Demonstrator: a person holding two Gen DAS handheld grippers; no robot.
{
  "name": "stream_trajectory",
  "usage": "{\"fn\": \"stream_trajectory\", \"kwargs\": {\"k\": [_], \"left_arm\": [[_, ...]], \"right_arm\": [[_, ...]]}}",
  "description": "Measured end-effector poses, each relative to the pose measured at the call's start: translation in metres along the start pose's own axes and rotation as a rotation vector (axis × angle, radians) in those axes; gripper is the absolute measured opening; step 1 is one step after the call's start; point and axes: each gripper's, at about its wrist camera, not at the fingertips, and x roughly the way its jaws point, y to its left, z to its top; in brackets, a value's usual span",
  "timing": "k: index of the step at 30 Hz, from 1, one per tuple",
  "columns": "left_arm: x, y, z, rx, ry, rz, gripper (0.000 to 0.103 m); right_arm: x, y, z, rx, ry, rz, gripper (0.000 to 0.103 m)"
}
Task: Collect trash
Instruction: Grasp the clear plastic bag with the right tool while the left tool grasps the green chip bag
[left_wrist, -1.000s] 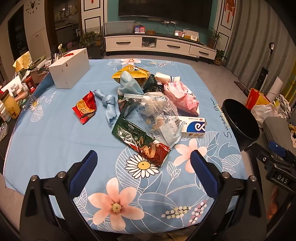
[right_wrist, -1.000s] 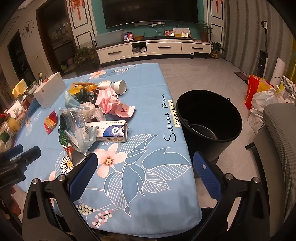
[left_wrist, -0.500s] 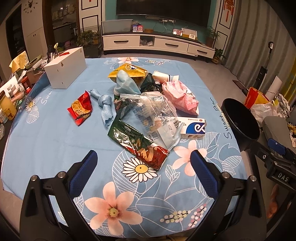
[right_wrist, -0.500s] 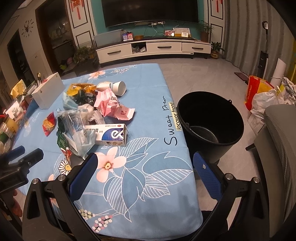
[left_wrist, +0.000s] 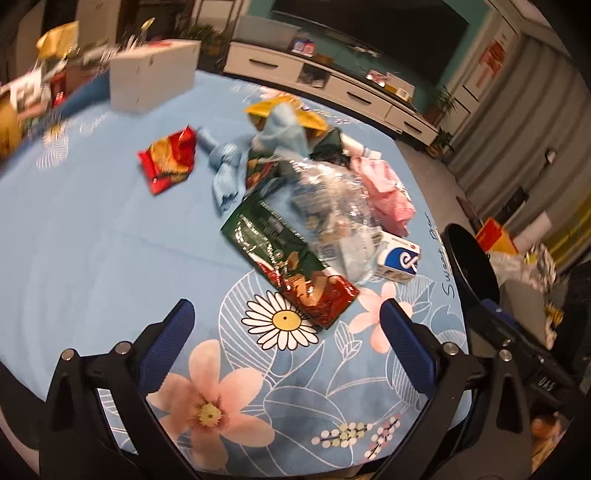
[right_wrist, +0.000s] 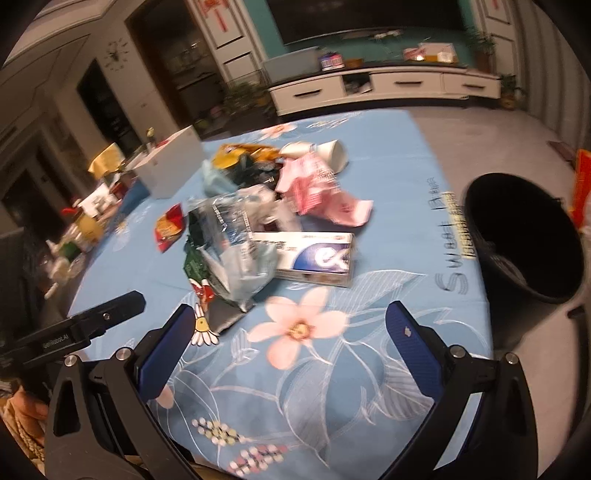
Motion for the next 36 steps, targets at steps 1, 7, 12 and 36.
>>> {"fn": "stream_trajectory", "kwargs": {"k": [1, 7, 12, 36], "left_arm": [[0.003, 0.002, 0.0, -0.009, 0.002, -0.002, 0.1], [0.02, 0.003, 0.007, -0.042, 0.009, -0.007, 0.099], [0.03, -0.003, 0.014, 0.004, -0.003, 0.008, 0.099], [0.099, -0.031, 0.031, 0.074, 0.118, 0.14, 0.063]], "right_arm": [[0.009, 0.002, 0.002, -0.009, 0.009, 0.014, 0.1], [0.047, 0.012, 0.015, -0.09, 0.047, 0.059, 0.087], [0.077, 0.023, 0.031, -0.18, 0.057, 0.089, 0.074], [0.007, -0.019, 0.025, -0.133, -0.149, 0.174, 0.009]]}}
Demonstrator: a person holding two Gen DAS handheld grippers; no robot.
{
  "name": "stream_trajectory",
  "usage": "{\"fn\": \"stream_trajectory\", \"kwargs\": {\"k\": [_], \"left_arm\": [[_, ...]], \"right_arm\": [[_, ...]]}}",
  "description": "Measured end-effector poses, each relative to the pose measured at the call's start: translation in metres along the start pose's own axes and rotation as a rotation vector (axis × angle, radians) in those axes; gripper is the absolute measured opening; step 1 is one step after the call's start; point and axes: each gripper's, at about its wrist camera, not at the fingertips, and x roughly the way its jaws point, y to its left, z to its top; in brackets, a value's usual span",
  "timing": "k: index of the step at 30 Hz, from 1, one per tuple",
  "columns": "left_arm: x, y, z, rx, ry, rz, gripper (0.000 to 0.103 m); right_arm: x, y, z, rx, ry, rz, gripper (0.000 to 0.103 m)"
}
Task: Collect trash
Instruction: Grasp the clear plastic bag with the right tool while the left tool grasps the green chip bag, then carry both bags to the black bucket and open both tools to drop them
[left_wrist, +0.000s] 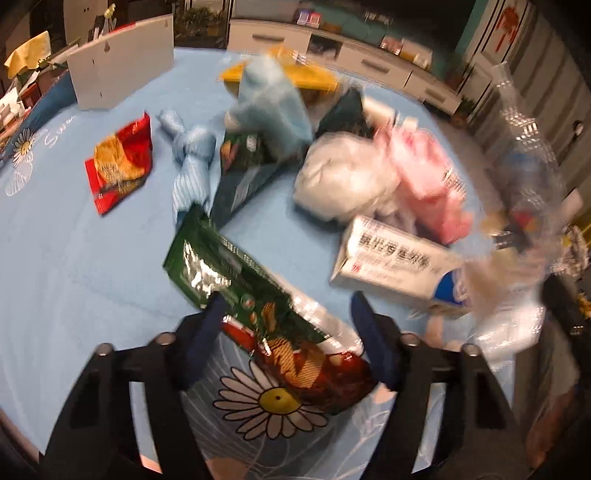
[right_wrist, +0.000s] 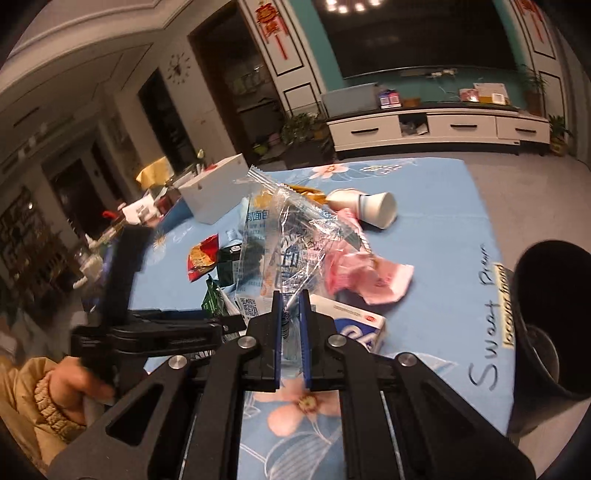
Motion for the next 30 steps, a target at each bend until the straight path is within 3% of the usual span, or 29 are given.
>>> {"fn": "stream_trajectory", "kwargs": {"k": [3, 4, 7, 13, 18, 24, 30], "left_arm": [[-0.001, 0.004, -0.006, -0.006, -0.001, 0.006, 0.045], [-0.004, 0.005, -0.008, -0.007, -0.003, -0.002, 0.027], [-0.011, 0.012, -0.015, 0.004, -0.007, -0.009, 0.019], [-0.038, 0.016, -0.036, 0.039, -0.026, -0.05, 0.016], [-0.069, -0.002, -0.038, 0.091, -0.095, -0.085, 0.016], [-0.096, -0.058, -0.031, 0.229, -0.167, -0.185, 0.017], [-0.097, -0.116, -0.017, 0.344, -0.195, -0.275, 0.018]], "right_arm": [[-0.008, -0.004, -0.001, 0.004, -0.014, -0.005, 0.009], [-0.009, -0.005, -0.001, 0.006, -0.016, -0.005, 0.009], [-0.012, -0.002, -0.002, 0.01, -0.023, -0.009, 0.009], [-0.025, 0.0, -0.009, 0.021, -0.03, -0.02, 0.009], [-0.042, -0.008, -0.013, 0.054, -0.057, -0.056, 0.009], [-0.074, -0.034, -0.021, 0.132, -0.107, -0.144, 0.01], [-0.1, -0.076, -0.033, 0.282, -0.161, -0.266, 0.01]]}}
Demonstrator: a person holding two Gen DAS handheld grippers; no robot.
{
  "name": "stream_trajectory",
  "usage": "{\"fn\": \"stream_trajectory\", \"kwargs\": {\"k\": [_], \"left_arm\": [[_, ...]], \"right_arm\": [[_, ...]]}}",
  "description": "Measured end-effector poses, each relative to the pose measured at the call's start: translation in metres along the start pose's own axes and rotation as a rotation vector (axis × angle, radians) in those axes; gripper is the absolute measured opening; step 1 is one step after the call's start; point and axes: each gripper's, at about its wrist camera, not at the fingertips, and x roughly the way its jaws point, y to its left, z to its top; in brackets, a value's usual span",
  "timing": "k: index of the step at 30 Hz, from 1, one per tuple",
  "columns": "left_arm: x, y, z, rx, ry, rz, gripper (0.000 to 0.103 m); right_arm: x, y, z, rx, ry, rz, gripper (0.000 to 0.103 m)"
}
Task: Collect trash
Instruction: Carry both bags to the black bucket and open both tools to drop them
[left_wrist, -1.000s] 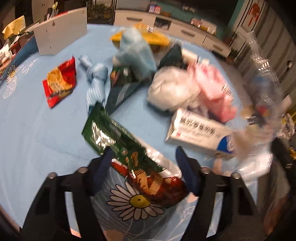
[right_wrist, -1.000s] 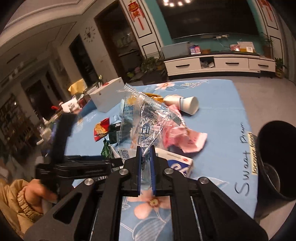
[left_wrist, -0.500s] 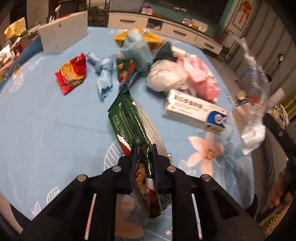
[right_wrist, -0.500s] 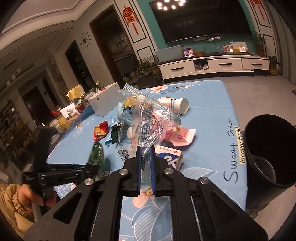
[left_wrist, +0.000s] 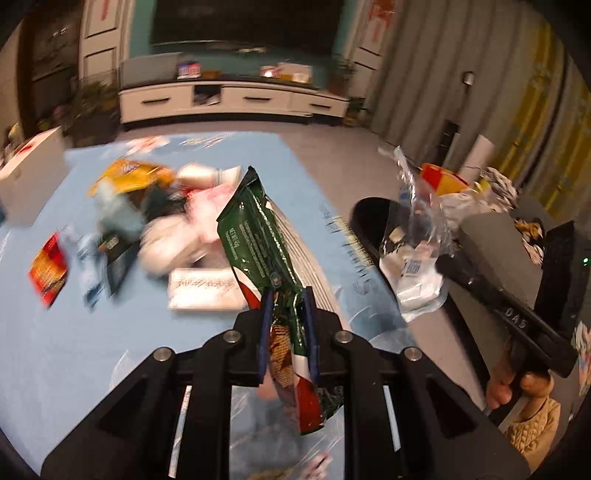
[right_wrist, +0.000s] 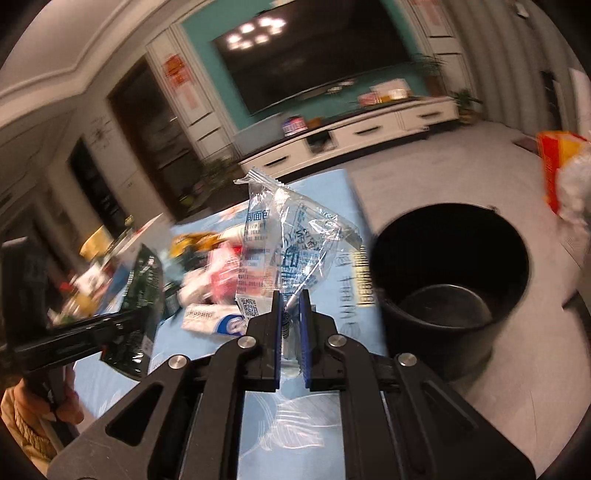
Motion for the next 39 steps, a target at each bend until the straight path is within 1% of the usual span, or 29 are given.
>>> {"fn": "stream_trajectory", "kwargs": {"k": [4, 8, 12, 15, 18, 22, 24, 25, 26, 27, 28, 30, 31, 37, 39], "left_arm": [[0.021, -0.035, 0.018, 0.077, -0.006, -0.046, 0.018], [0.043, -0.066, 0.033, 0.137, 0.005, -0.081, 0.018], [0.075, -0.103, 0.047, 0.206, 0.012, -0.116, 0.018], [0.105, -0.13, 0.055, 0.246, 0.025, -0.129, 0.018], [0.135, -0.147, 0.064, 0.258, 0.043, -0.135, 0.018], [0.173, -0.163, 0.072, 0.276, 0.072, -0.111, 0.018], [0.19, -0.169, 0.073, 0.289, 0.083, -0.101, 0.023], [0.195, -0.169, 0.074, 0.288, 0.091, -0.1, 0.029], [0.202, -0.168, 0.075, 0.284, 0.099, -0.095, 0.043], [0.207, -0.167, 0.076, 0.282, 0.105, -0.097, 0.05], [0.212, -0.167, 0.076, 0.279, 0.111, -0.104, 0.058], [0.217, -0.165, 0.077, 0.279, 0.113, -0.109, 0.061], [0.219, -0.165, 0.078, 0.279, 0.114, -0.112, 0.065], [0.207, -0.16, 0.073, 0.267, 0.099, -0.105, 0.074], [0.199, -0.155, 0.071, 0.26, 0.089, -0.109, 0.075]], "right_arm": [[-0.008, -0.034, -0.001, 0.093, -0.03, -0.077, 0.01], [-0.014, -0.06, -0.001, 0.144, -0.06, -0.127, 0.01], [-0.015, -0.084, 0.001, 0.18, -0.087, -0.194, 0.01], [-0.012, -0.098, 0.002, 0.199, -0.105, -0.223, 0.01], [-0.005, -0.114, 0.006, 0.215, -0.111, -0.258, 0.01], [0.01, -0.129, 0.012, 0.214, -0.093, -0.291, 0.01], [0.021, -0.136, 0.015, 0.211, -0.073, -0.305, 0.012], [0.026, -0.139, 0.015, 0.212, -0.063, -0.309, 0.013], [0.03, -0.14, 0.016, 0.214, -0.052, -0.314, 0.015], [0.033, -0.143, 0.016, 0.216, -0.045, -0.317, 0.017], [0.036, -0.145, 0.016, 0.22, -0.041, -0.319, 0.022], [0.039, -0.149, 0.017, 0.231, -0.034, -0.318, 0.032], [0.04, -0.151, 0.016, 0.238, -0.031, -0.316, 0.033], [0.034, -0.151, 0.019, 0.246, -0.042, -0.31, 0.039], [0.029, -0.147, 0.019, 0.241, -0.048, -0.303, 0.041]]}}
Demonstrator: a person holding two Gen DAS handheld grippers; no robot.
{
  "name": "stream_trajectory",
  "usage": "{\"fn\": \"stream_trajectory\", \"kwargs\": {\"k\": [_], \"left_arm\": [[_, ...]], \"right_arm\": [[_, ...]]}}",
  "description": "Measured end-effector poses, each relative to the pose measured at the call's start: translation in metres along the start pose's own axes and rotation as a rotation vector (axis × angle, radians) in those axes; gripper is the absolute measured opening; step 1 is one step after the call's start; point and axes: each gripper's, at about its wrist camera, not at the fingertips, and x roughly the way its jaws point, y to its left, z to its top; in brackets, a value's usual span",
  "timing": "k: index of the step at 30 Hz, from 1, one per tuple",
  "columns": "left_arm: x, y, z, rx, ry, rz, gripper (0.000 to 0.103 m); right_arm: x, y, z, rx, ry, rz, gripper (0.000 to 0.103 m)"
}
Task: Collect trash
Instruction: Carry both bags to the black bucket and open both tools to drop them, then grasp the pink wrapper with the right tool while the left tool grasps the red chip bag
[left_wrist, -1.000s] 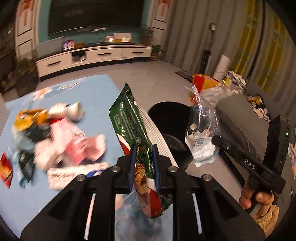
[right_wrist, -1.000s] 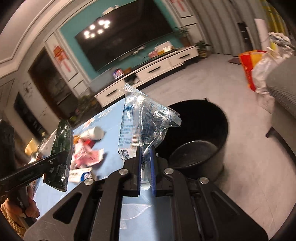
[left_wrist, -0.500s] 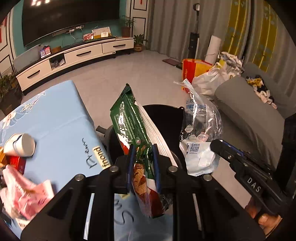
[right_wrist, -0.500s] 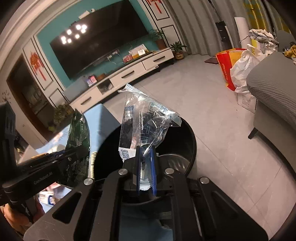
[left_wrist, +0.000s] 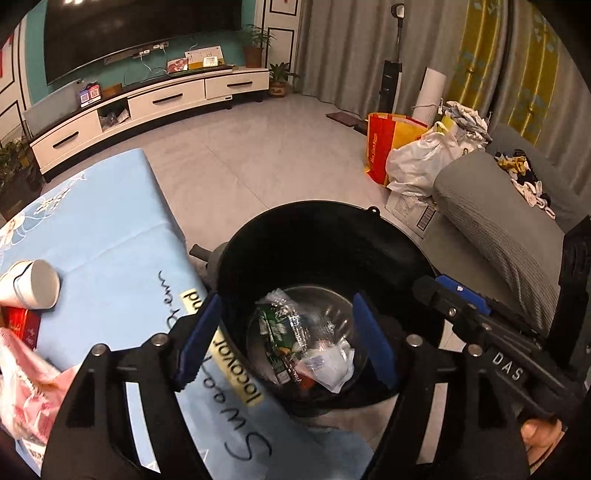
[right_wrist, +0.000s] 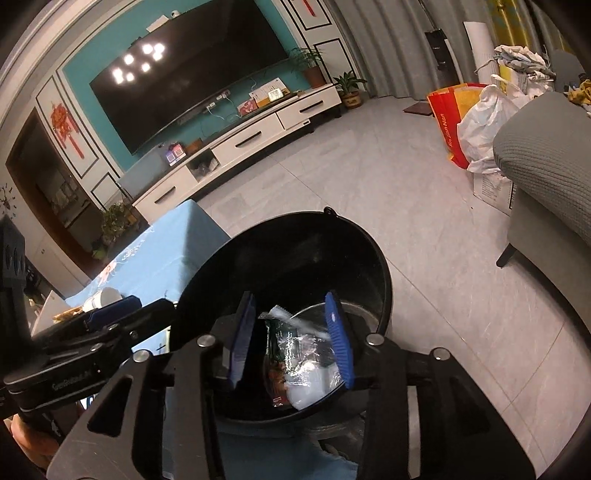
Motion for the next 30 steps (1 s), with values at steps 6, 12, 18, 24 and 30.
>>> {"fn": "stream_trajectory", "kwargs": {"k": [6, 12, 18, 24, 30], "left_arm": [[-0.04, 0.009, -0.021, -0.03, -0.026, 0.037, 0.085], [-0.094, 0.035, -0.051, -0.091, -0.056, 0.11, 0.092], [-0.138, 0.074, -0.084, -0.177, -0.068, 0.18, 0.093], [-0.185, 0.127, -0.127, -0.299, -0.101, 0.244, 0.093], [-0.229, 0.192, -0.171, -0.463, -0.141, 0.354, 0.093]], "right_arm": [[-0.019, 0.017, -0.003, -0.042, 0.001, 0.03, 0.049], [-0.039, 0.045, -0.018, -0.086, 0.027, 0.091, 0.066], [-0.051, 0.085, -0.036, -0.164, 0.078, 0.165, 0.07], [-0.055, 0.13, -0.054, -0.245, 0.132, 0.223, 0.07], [-0.043, 0.176, -0.074, -0.321, 0.19, 0.259, 0.07]]}}
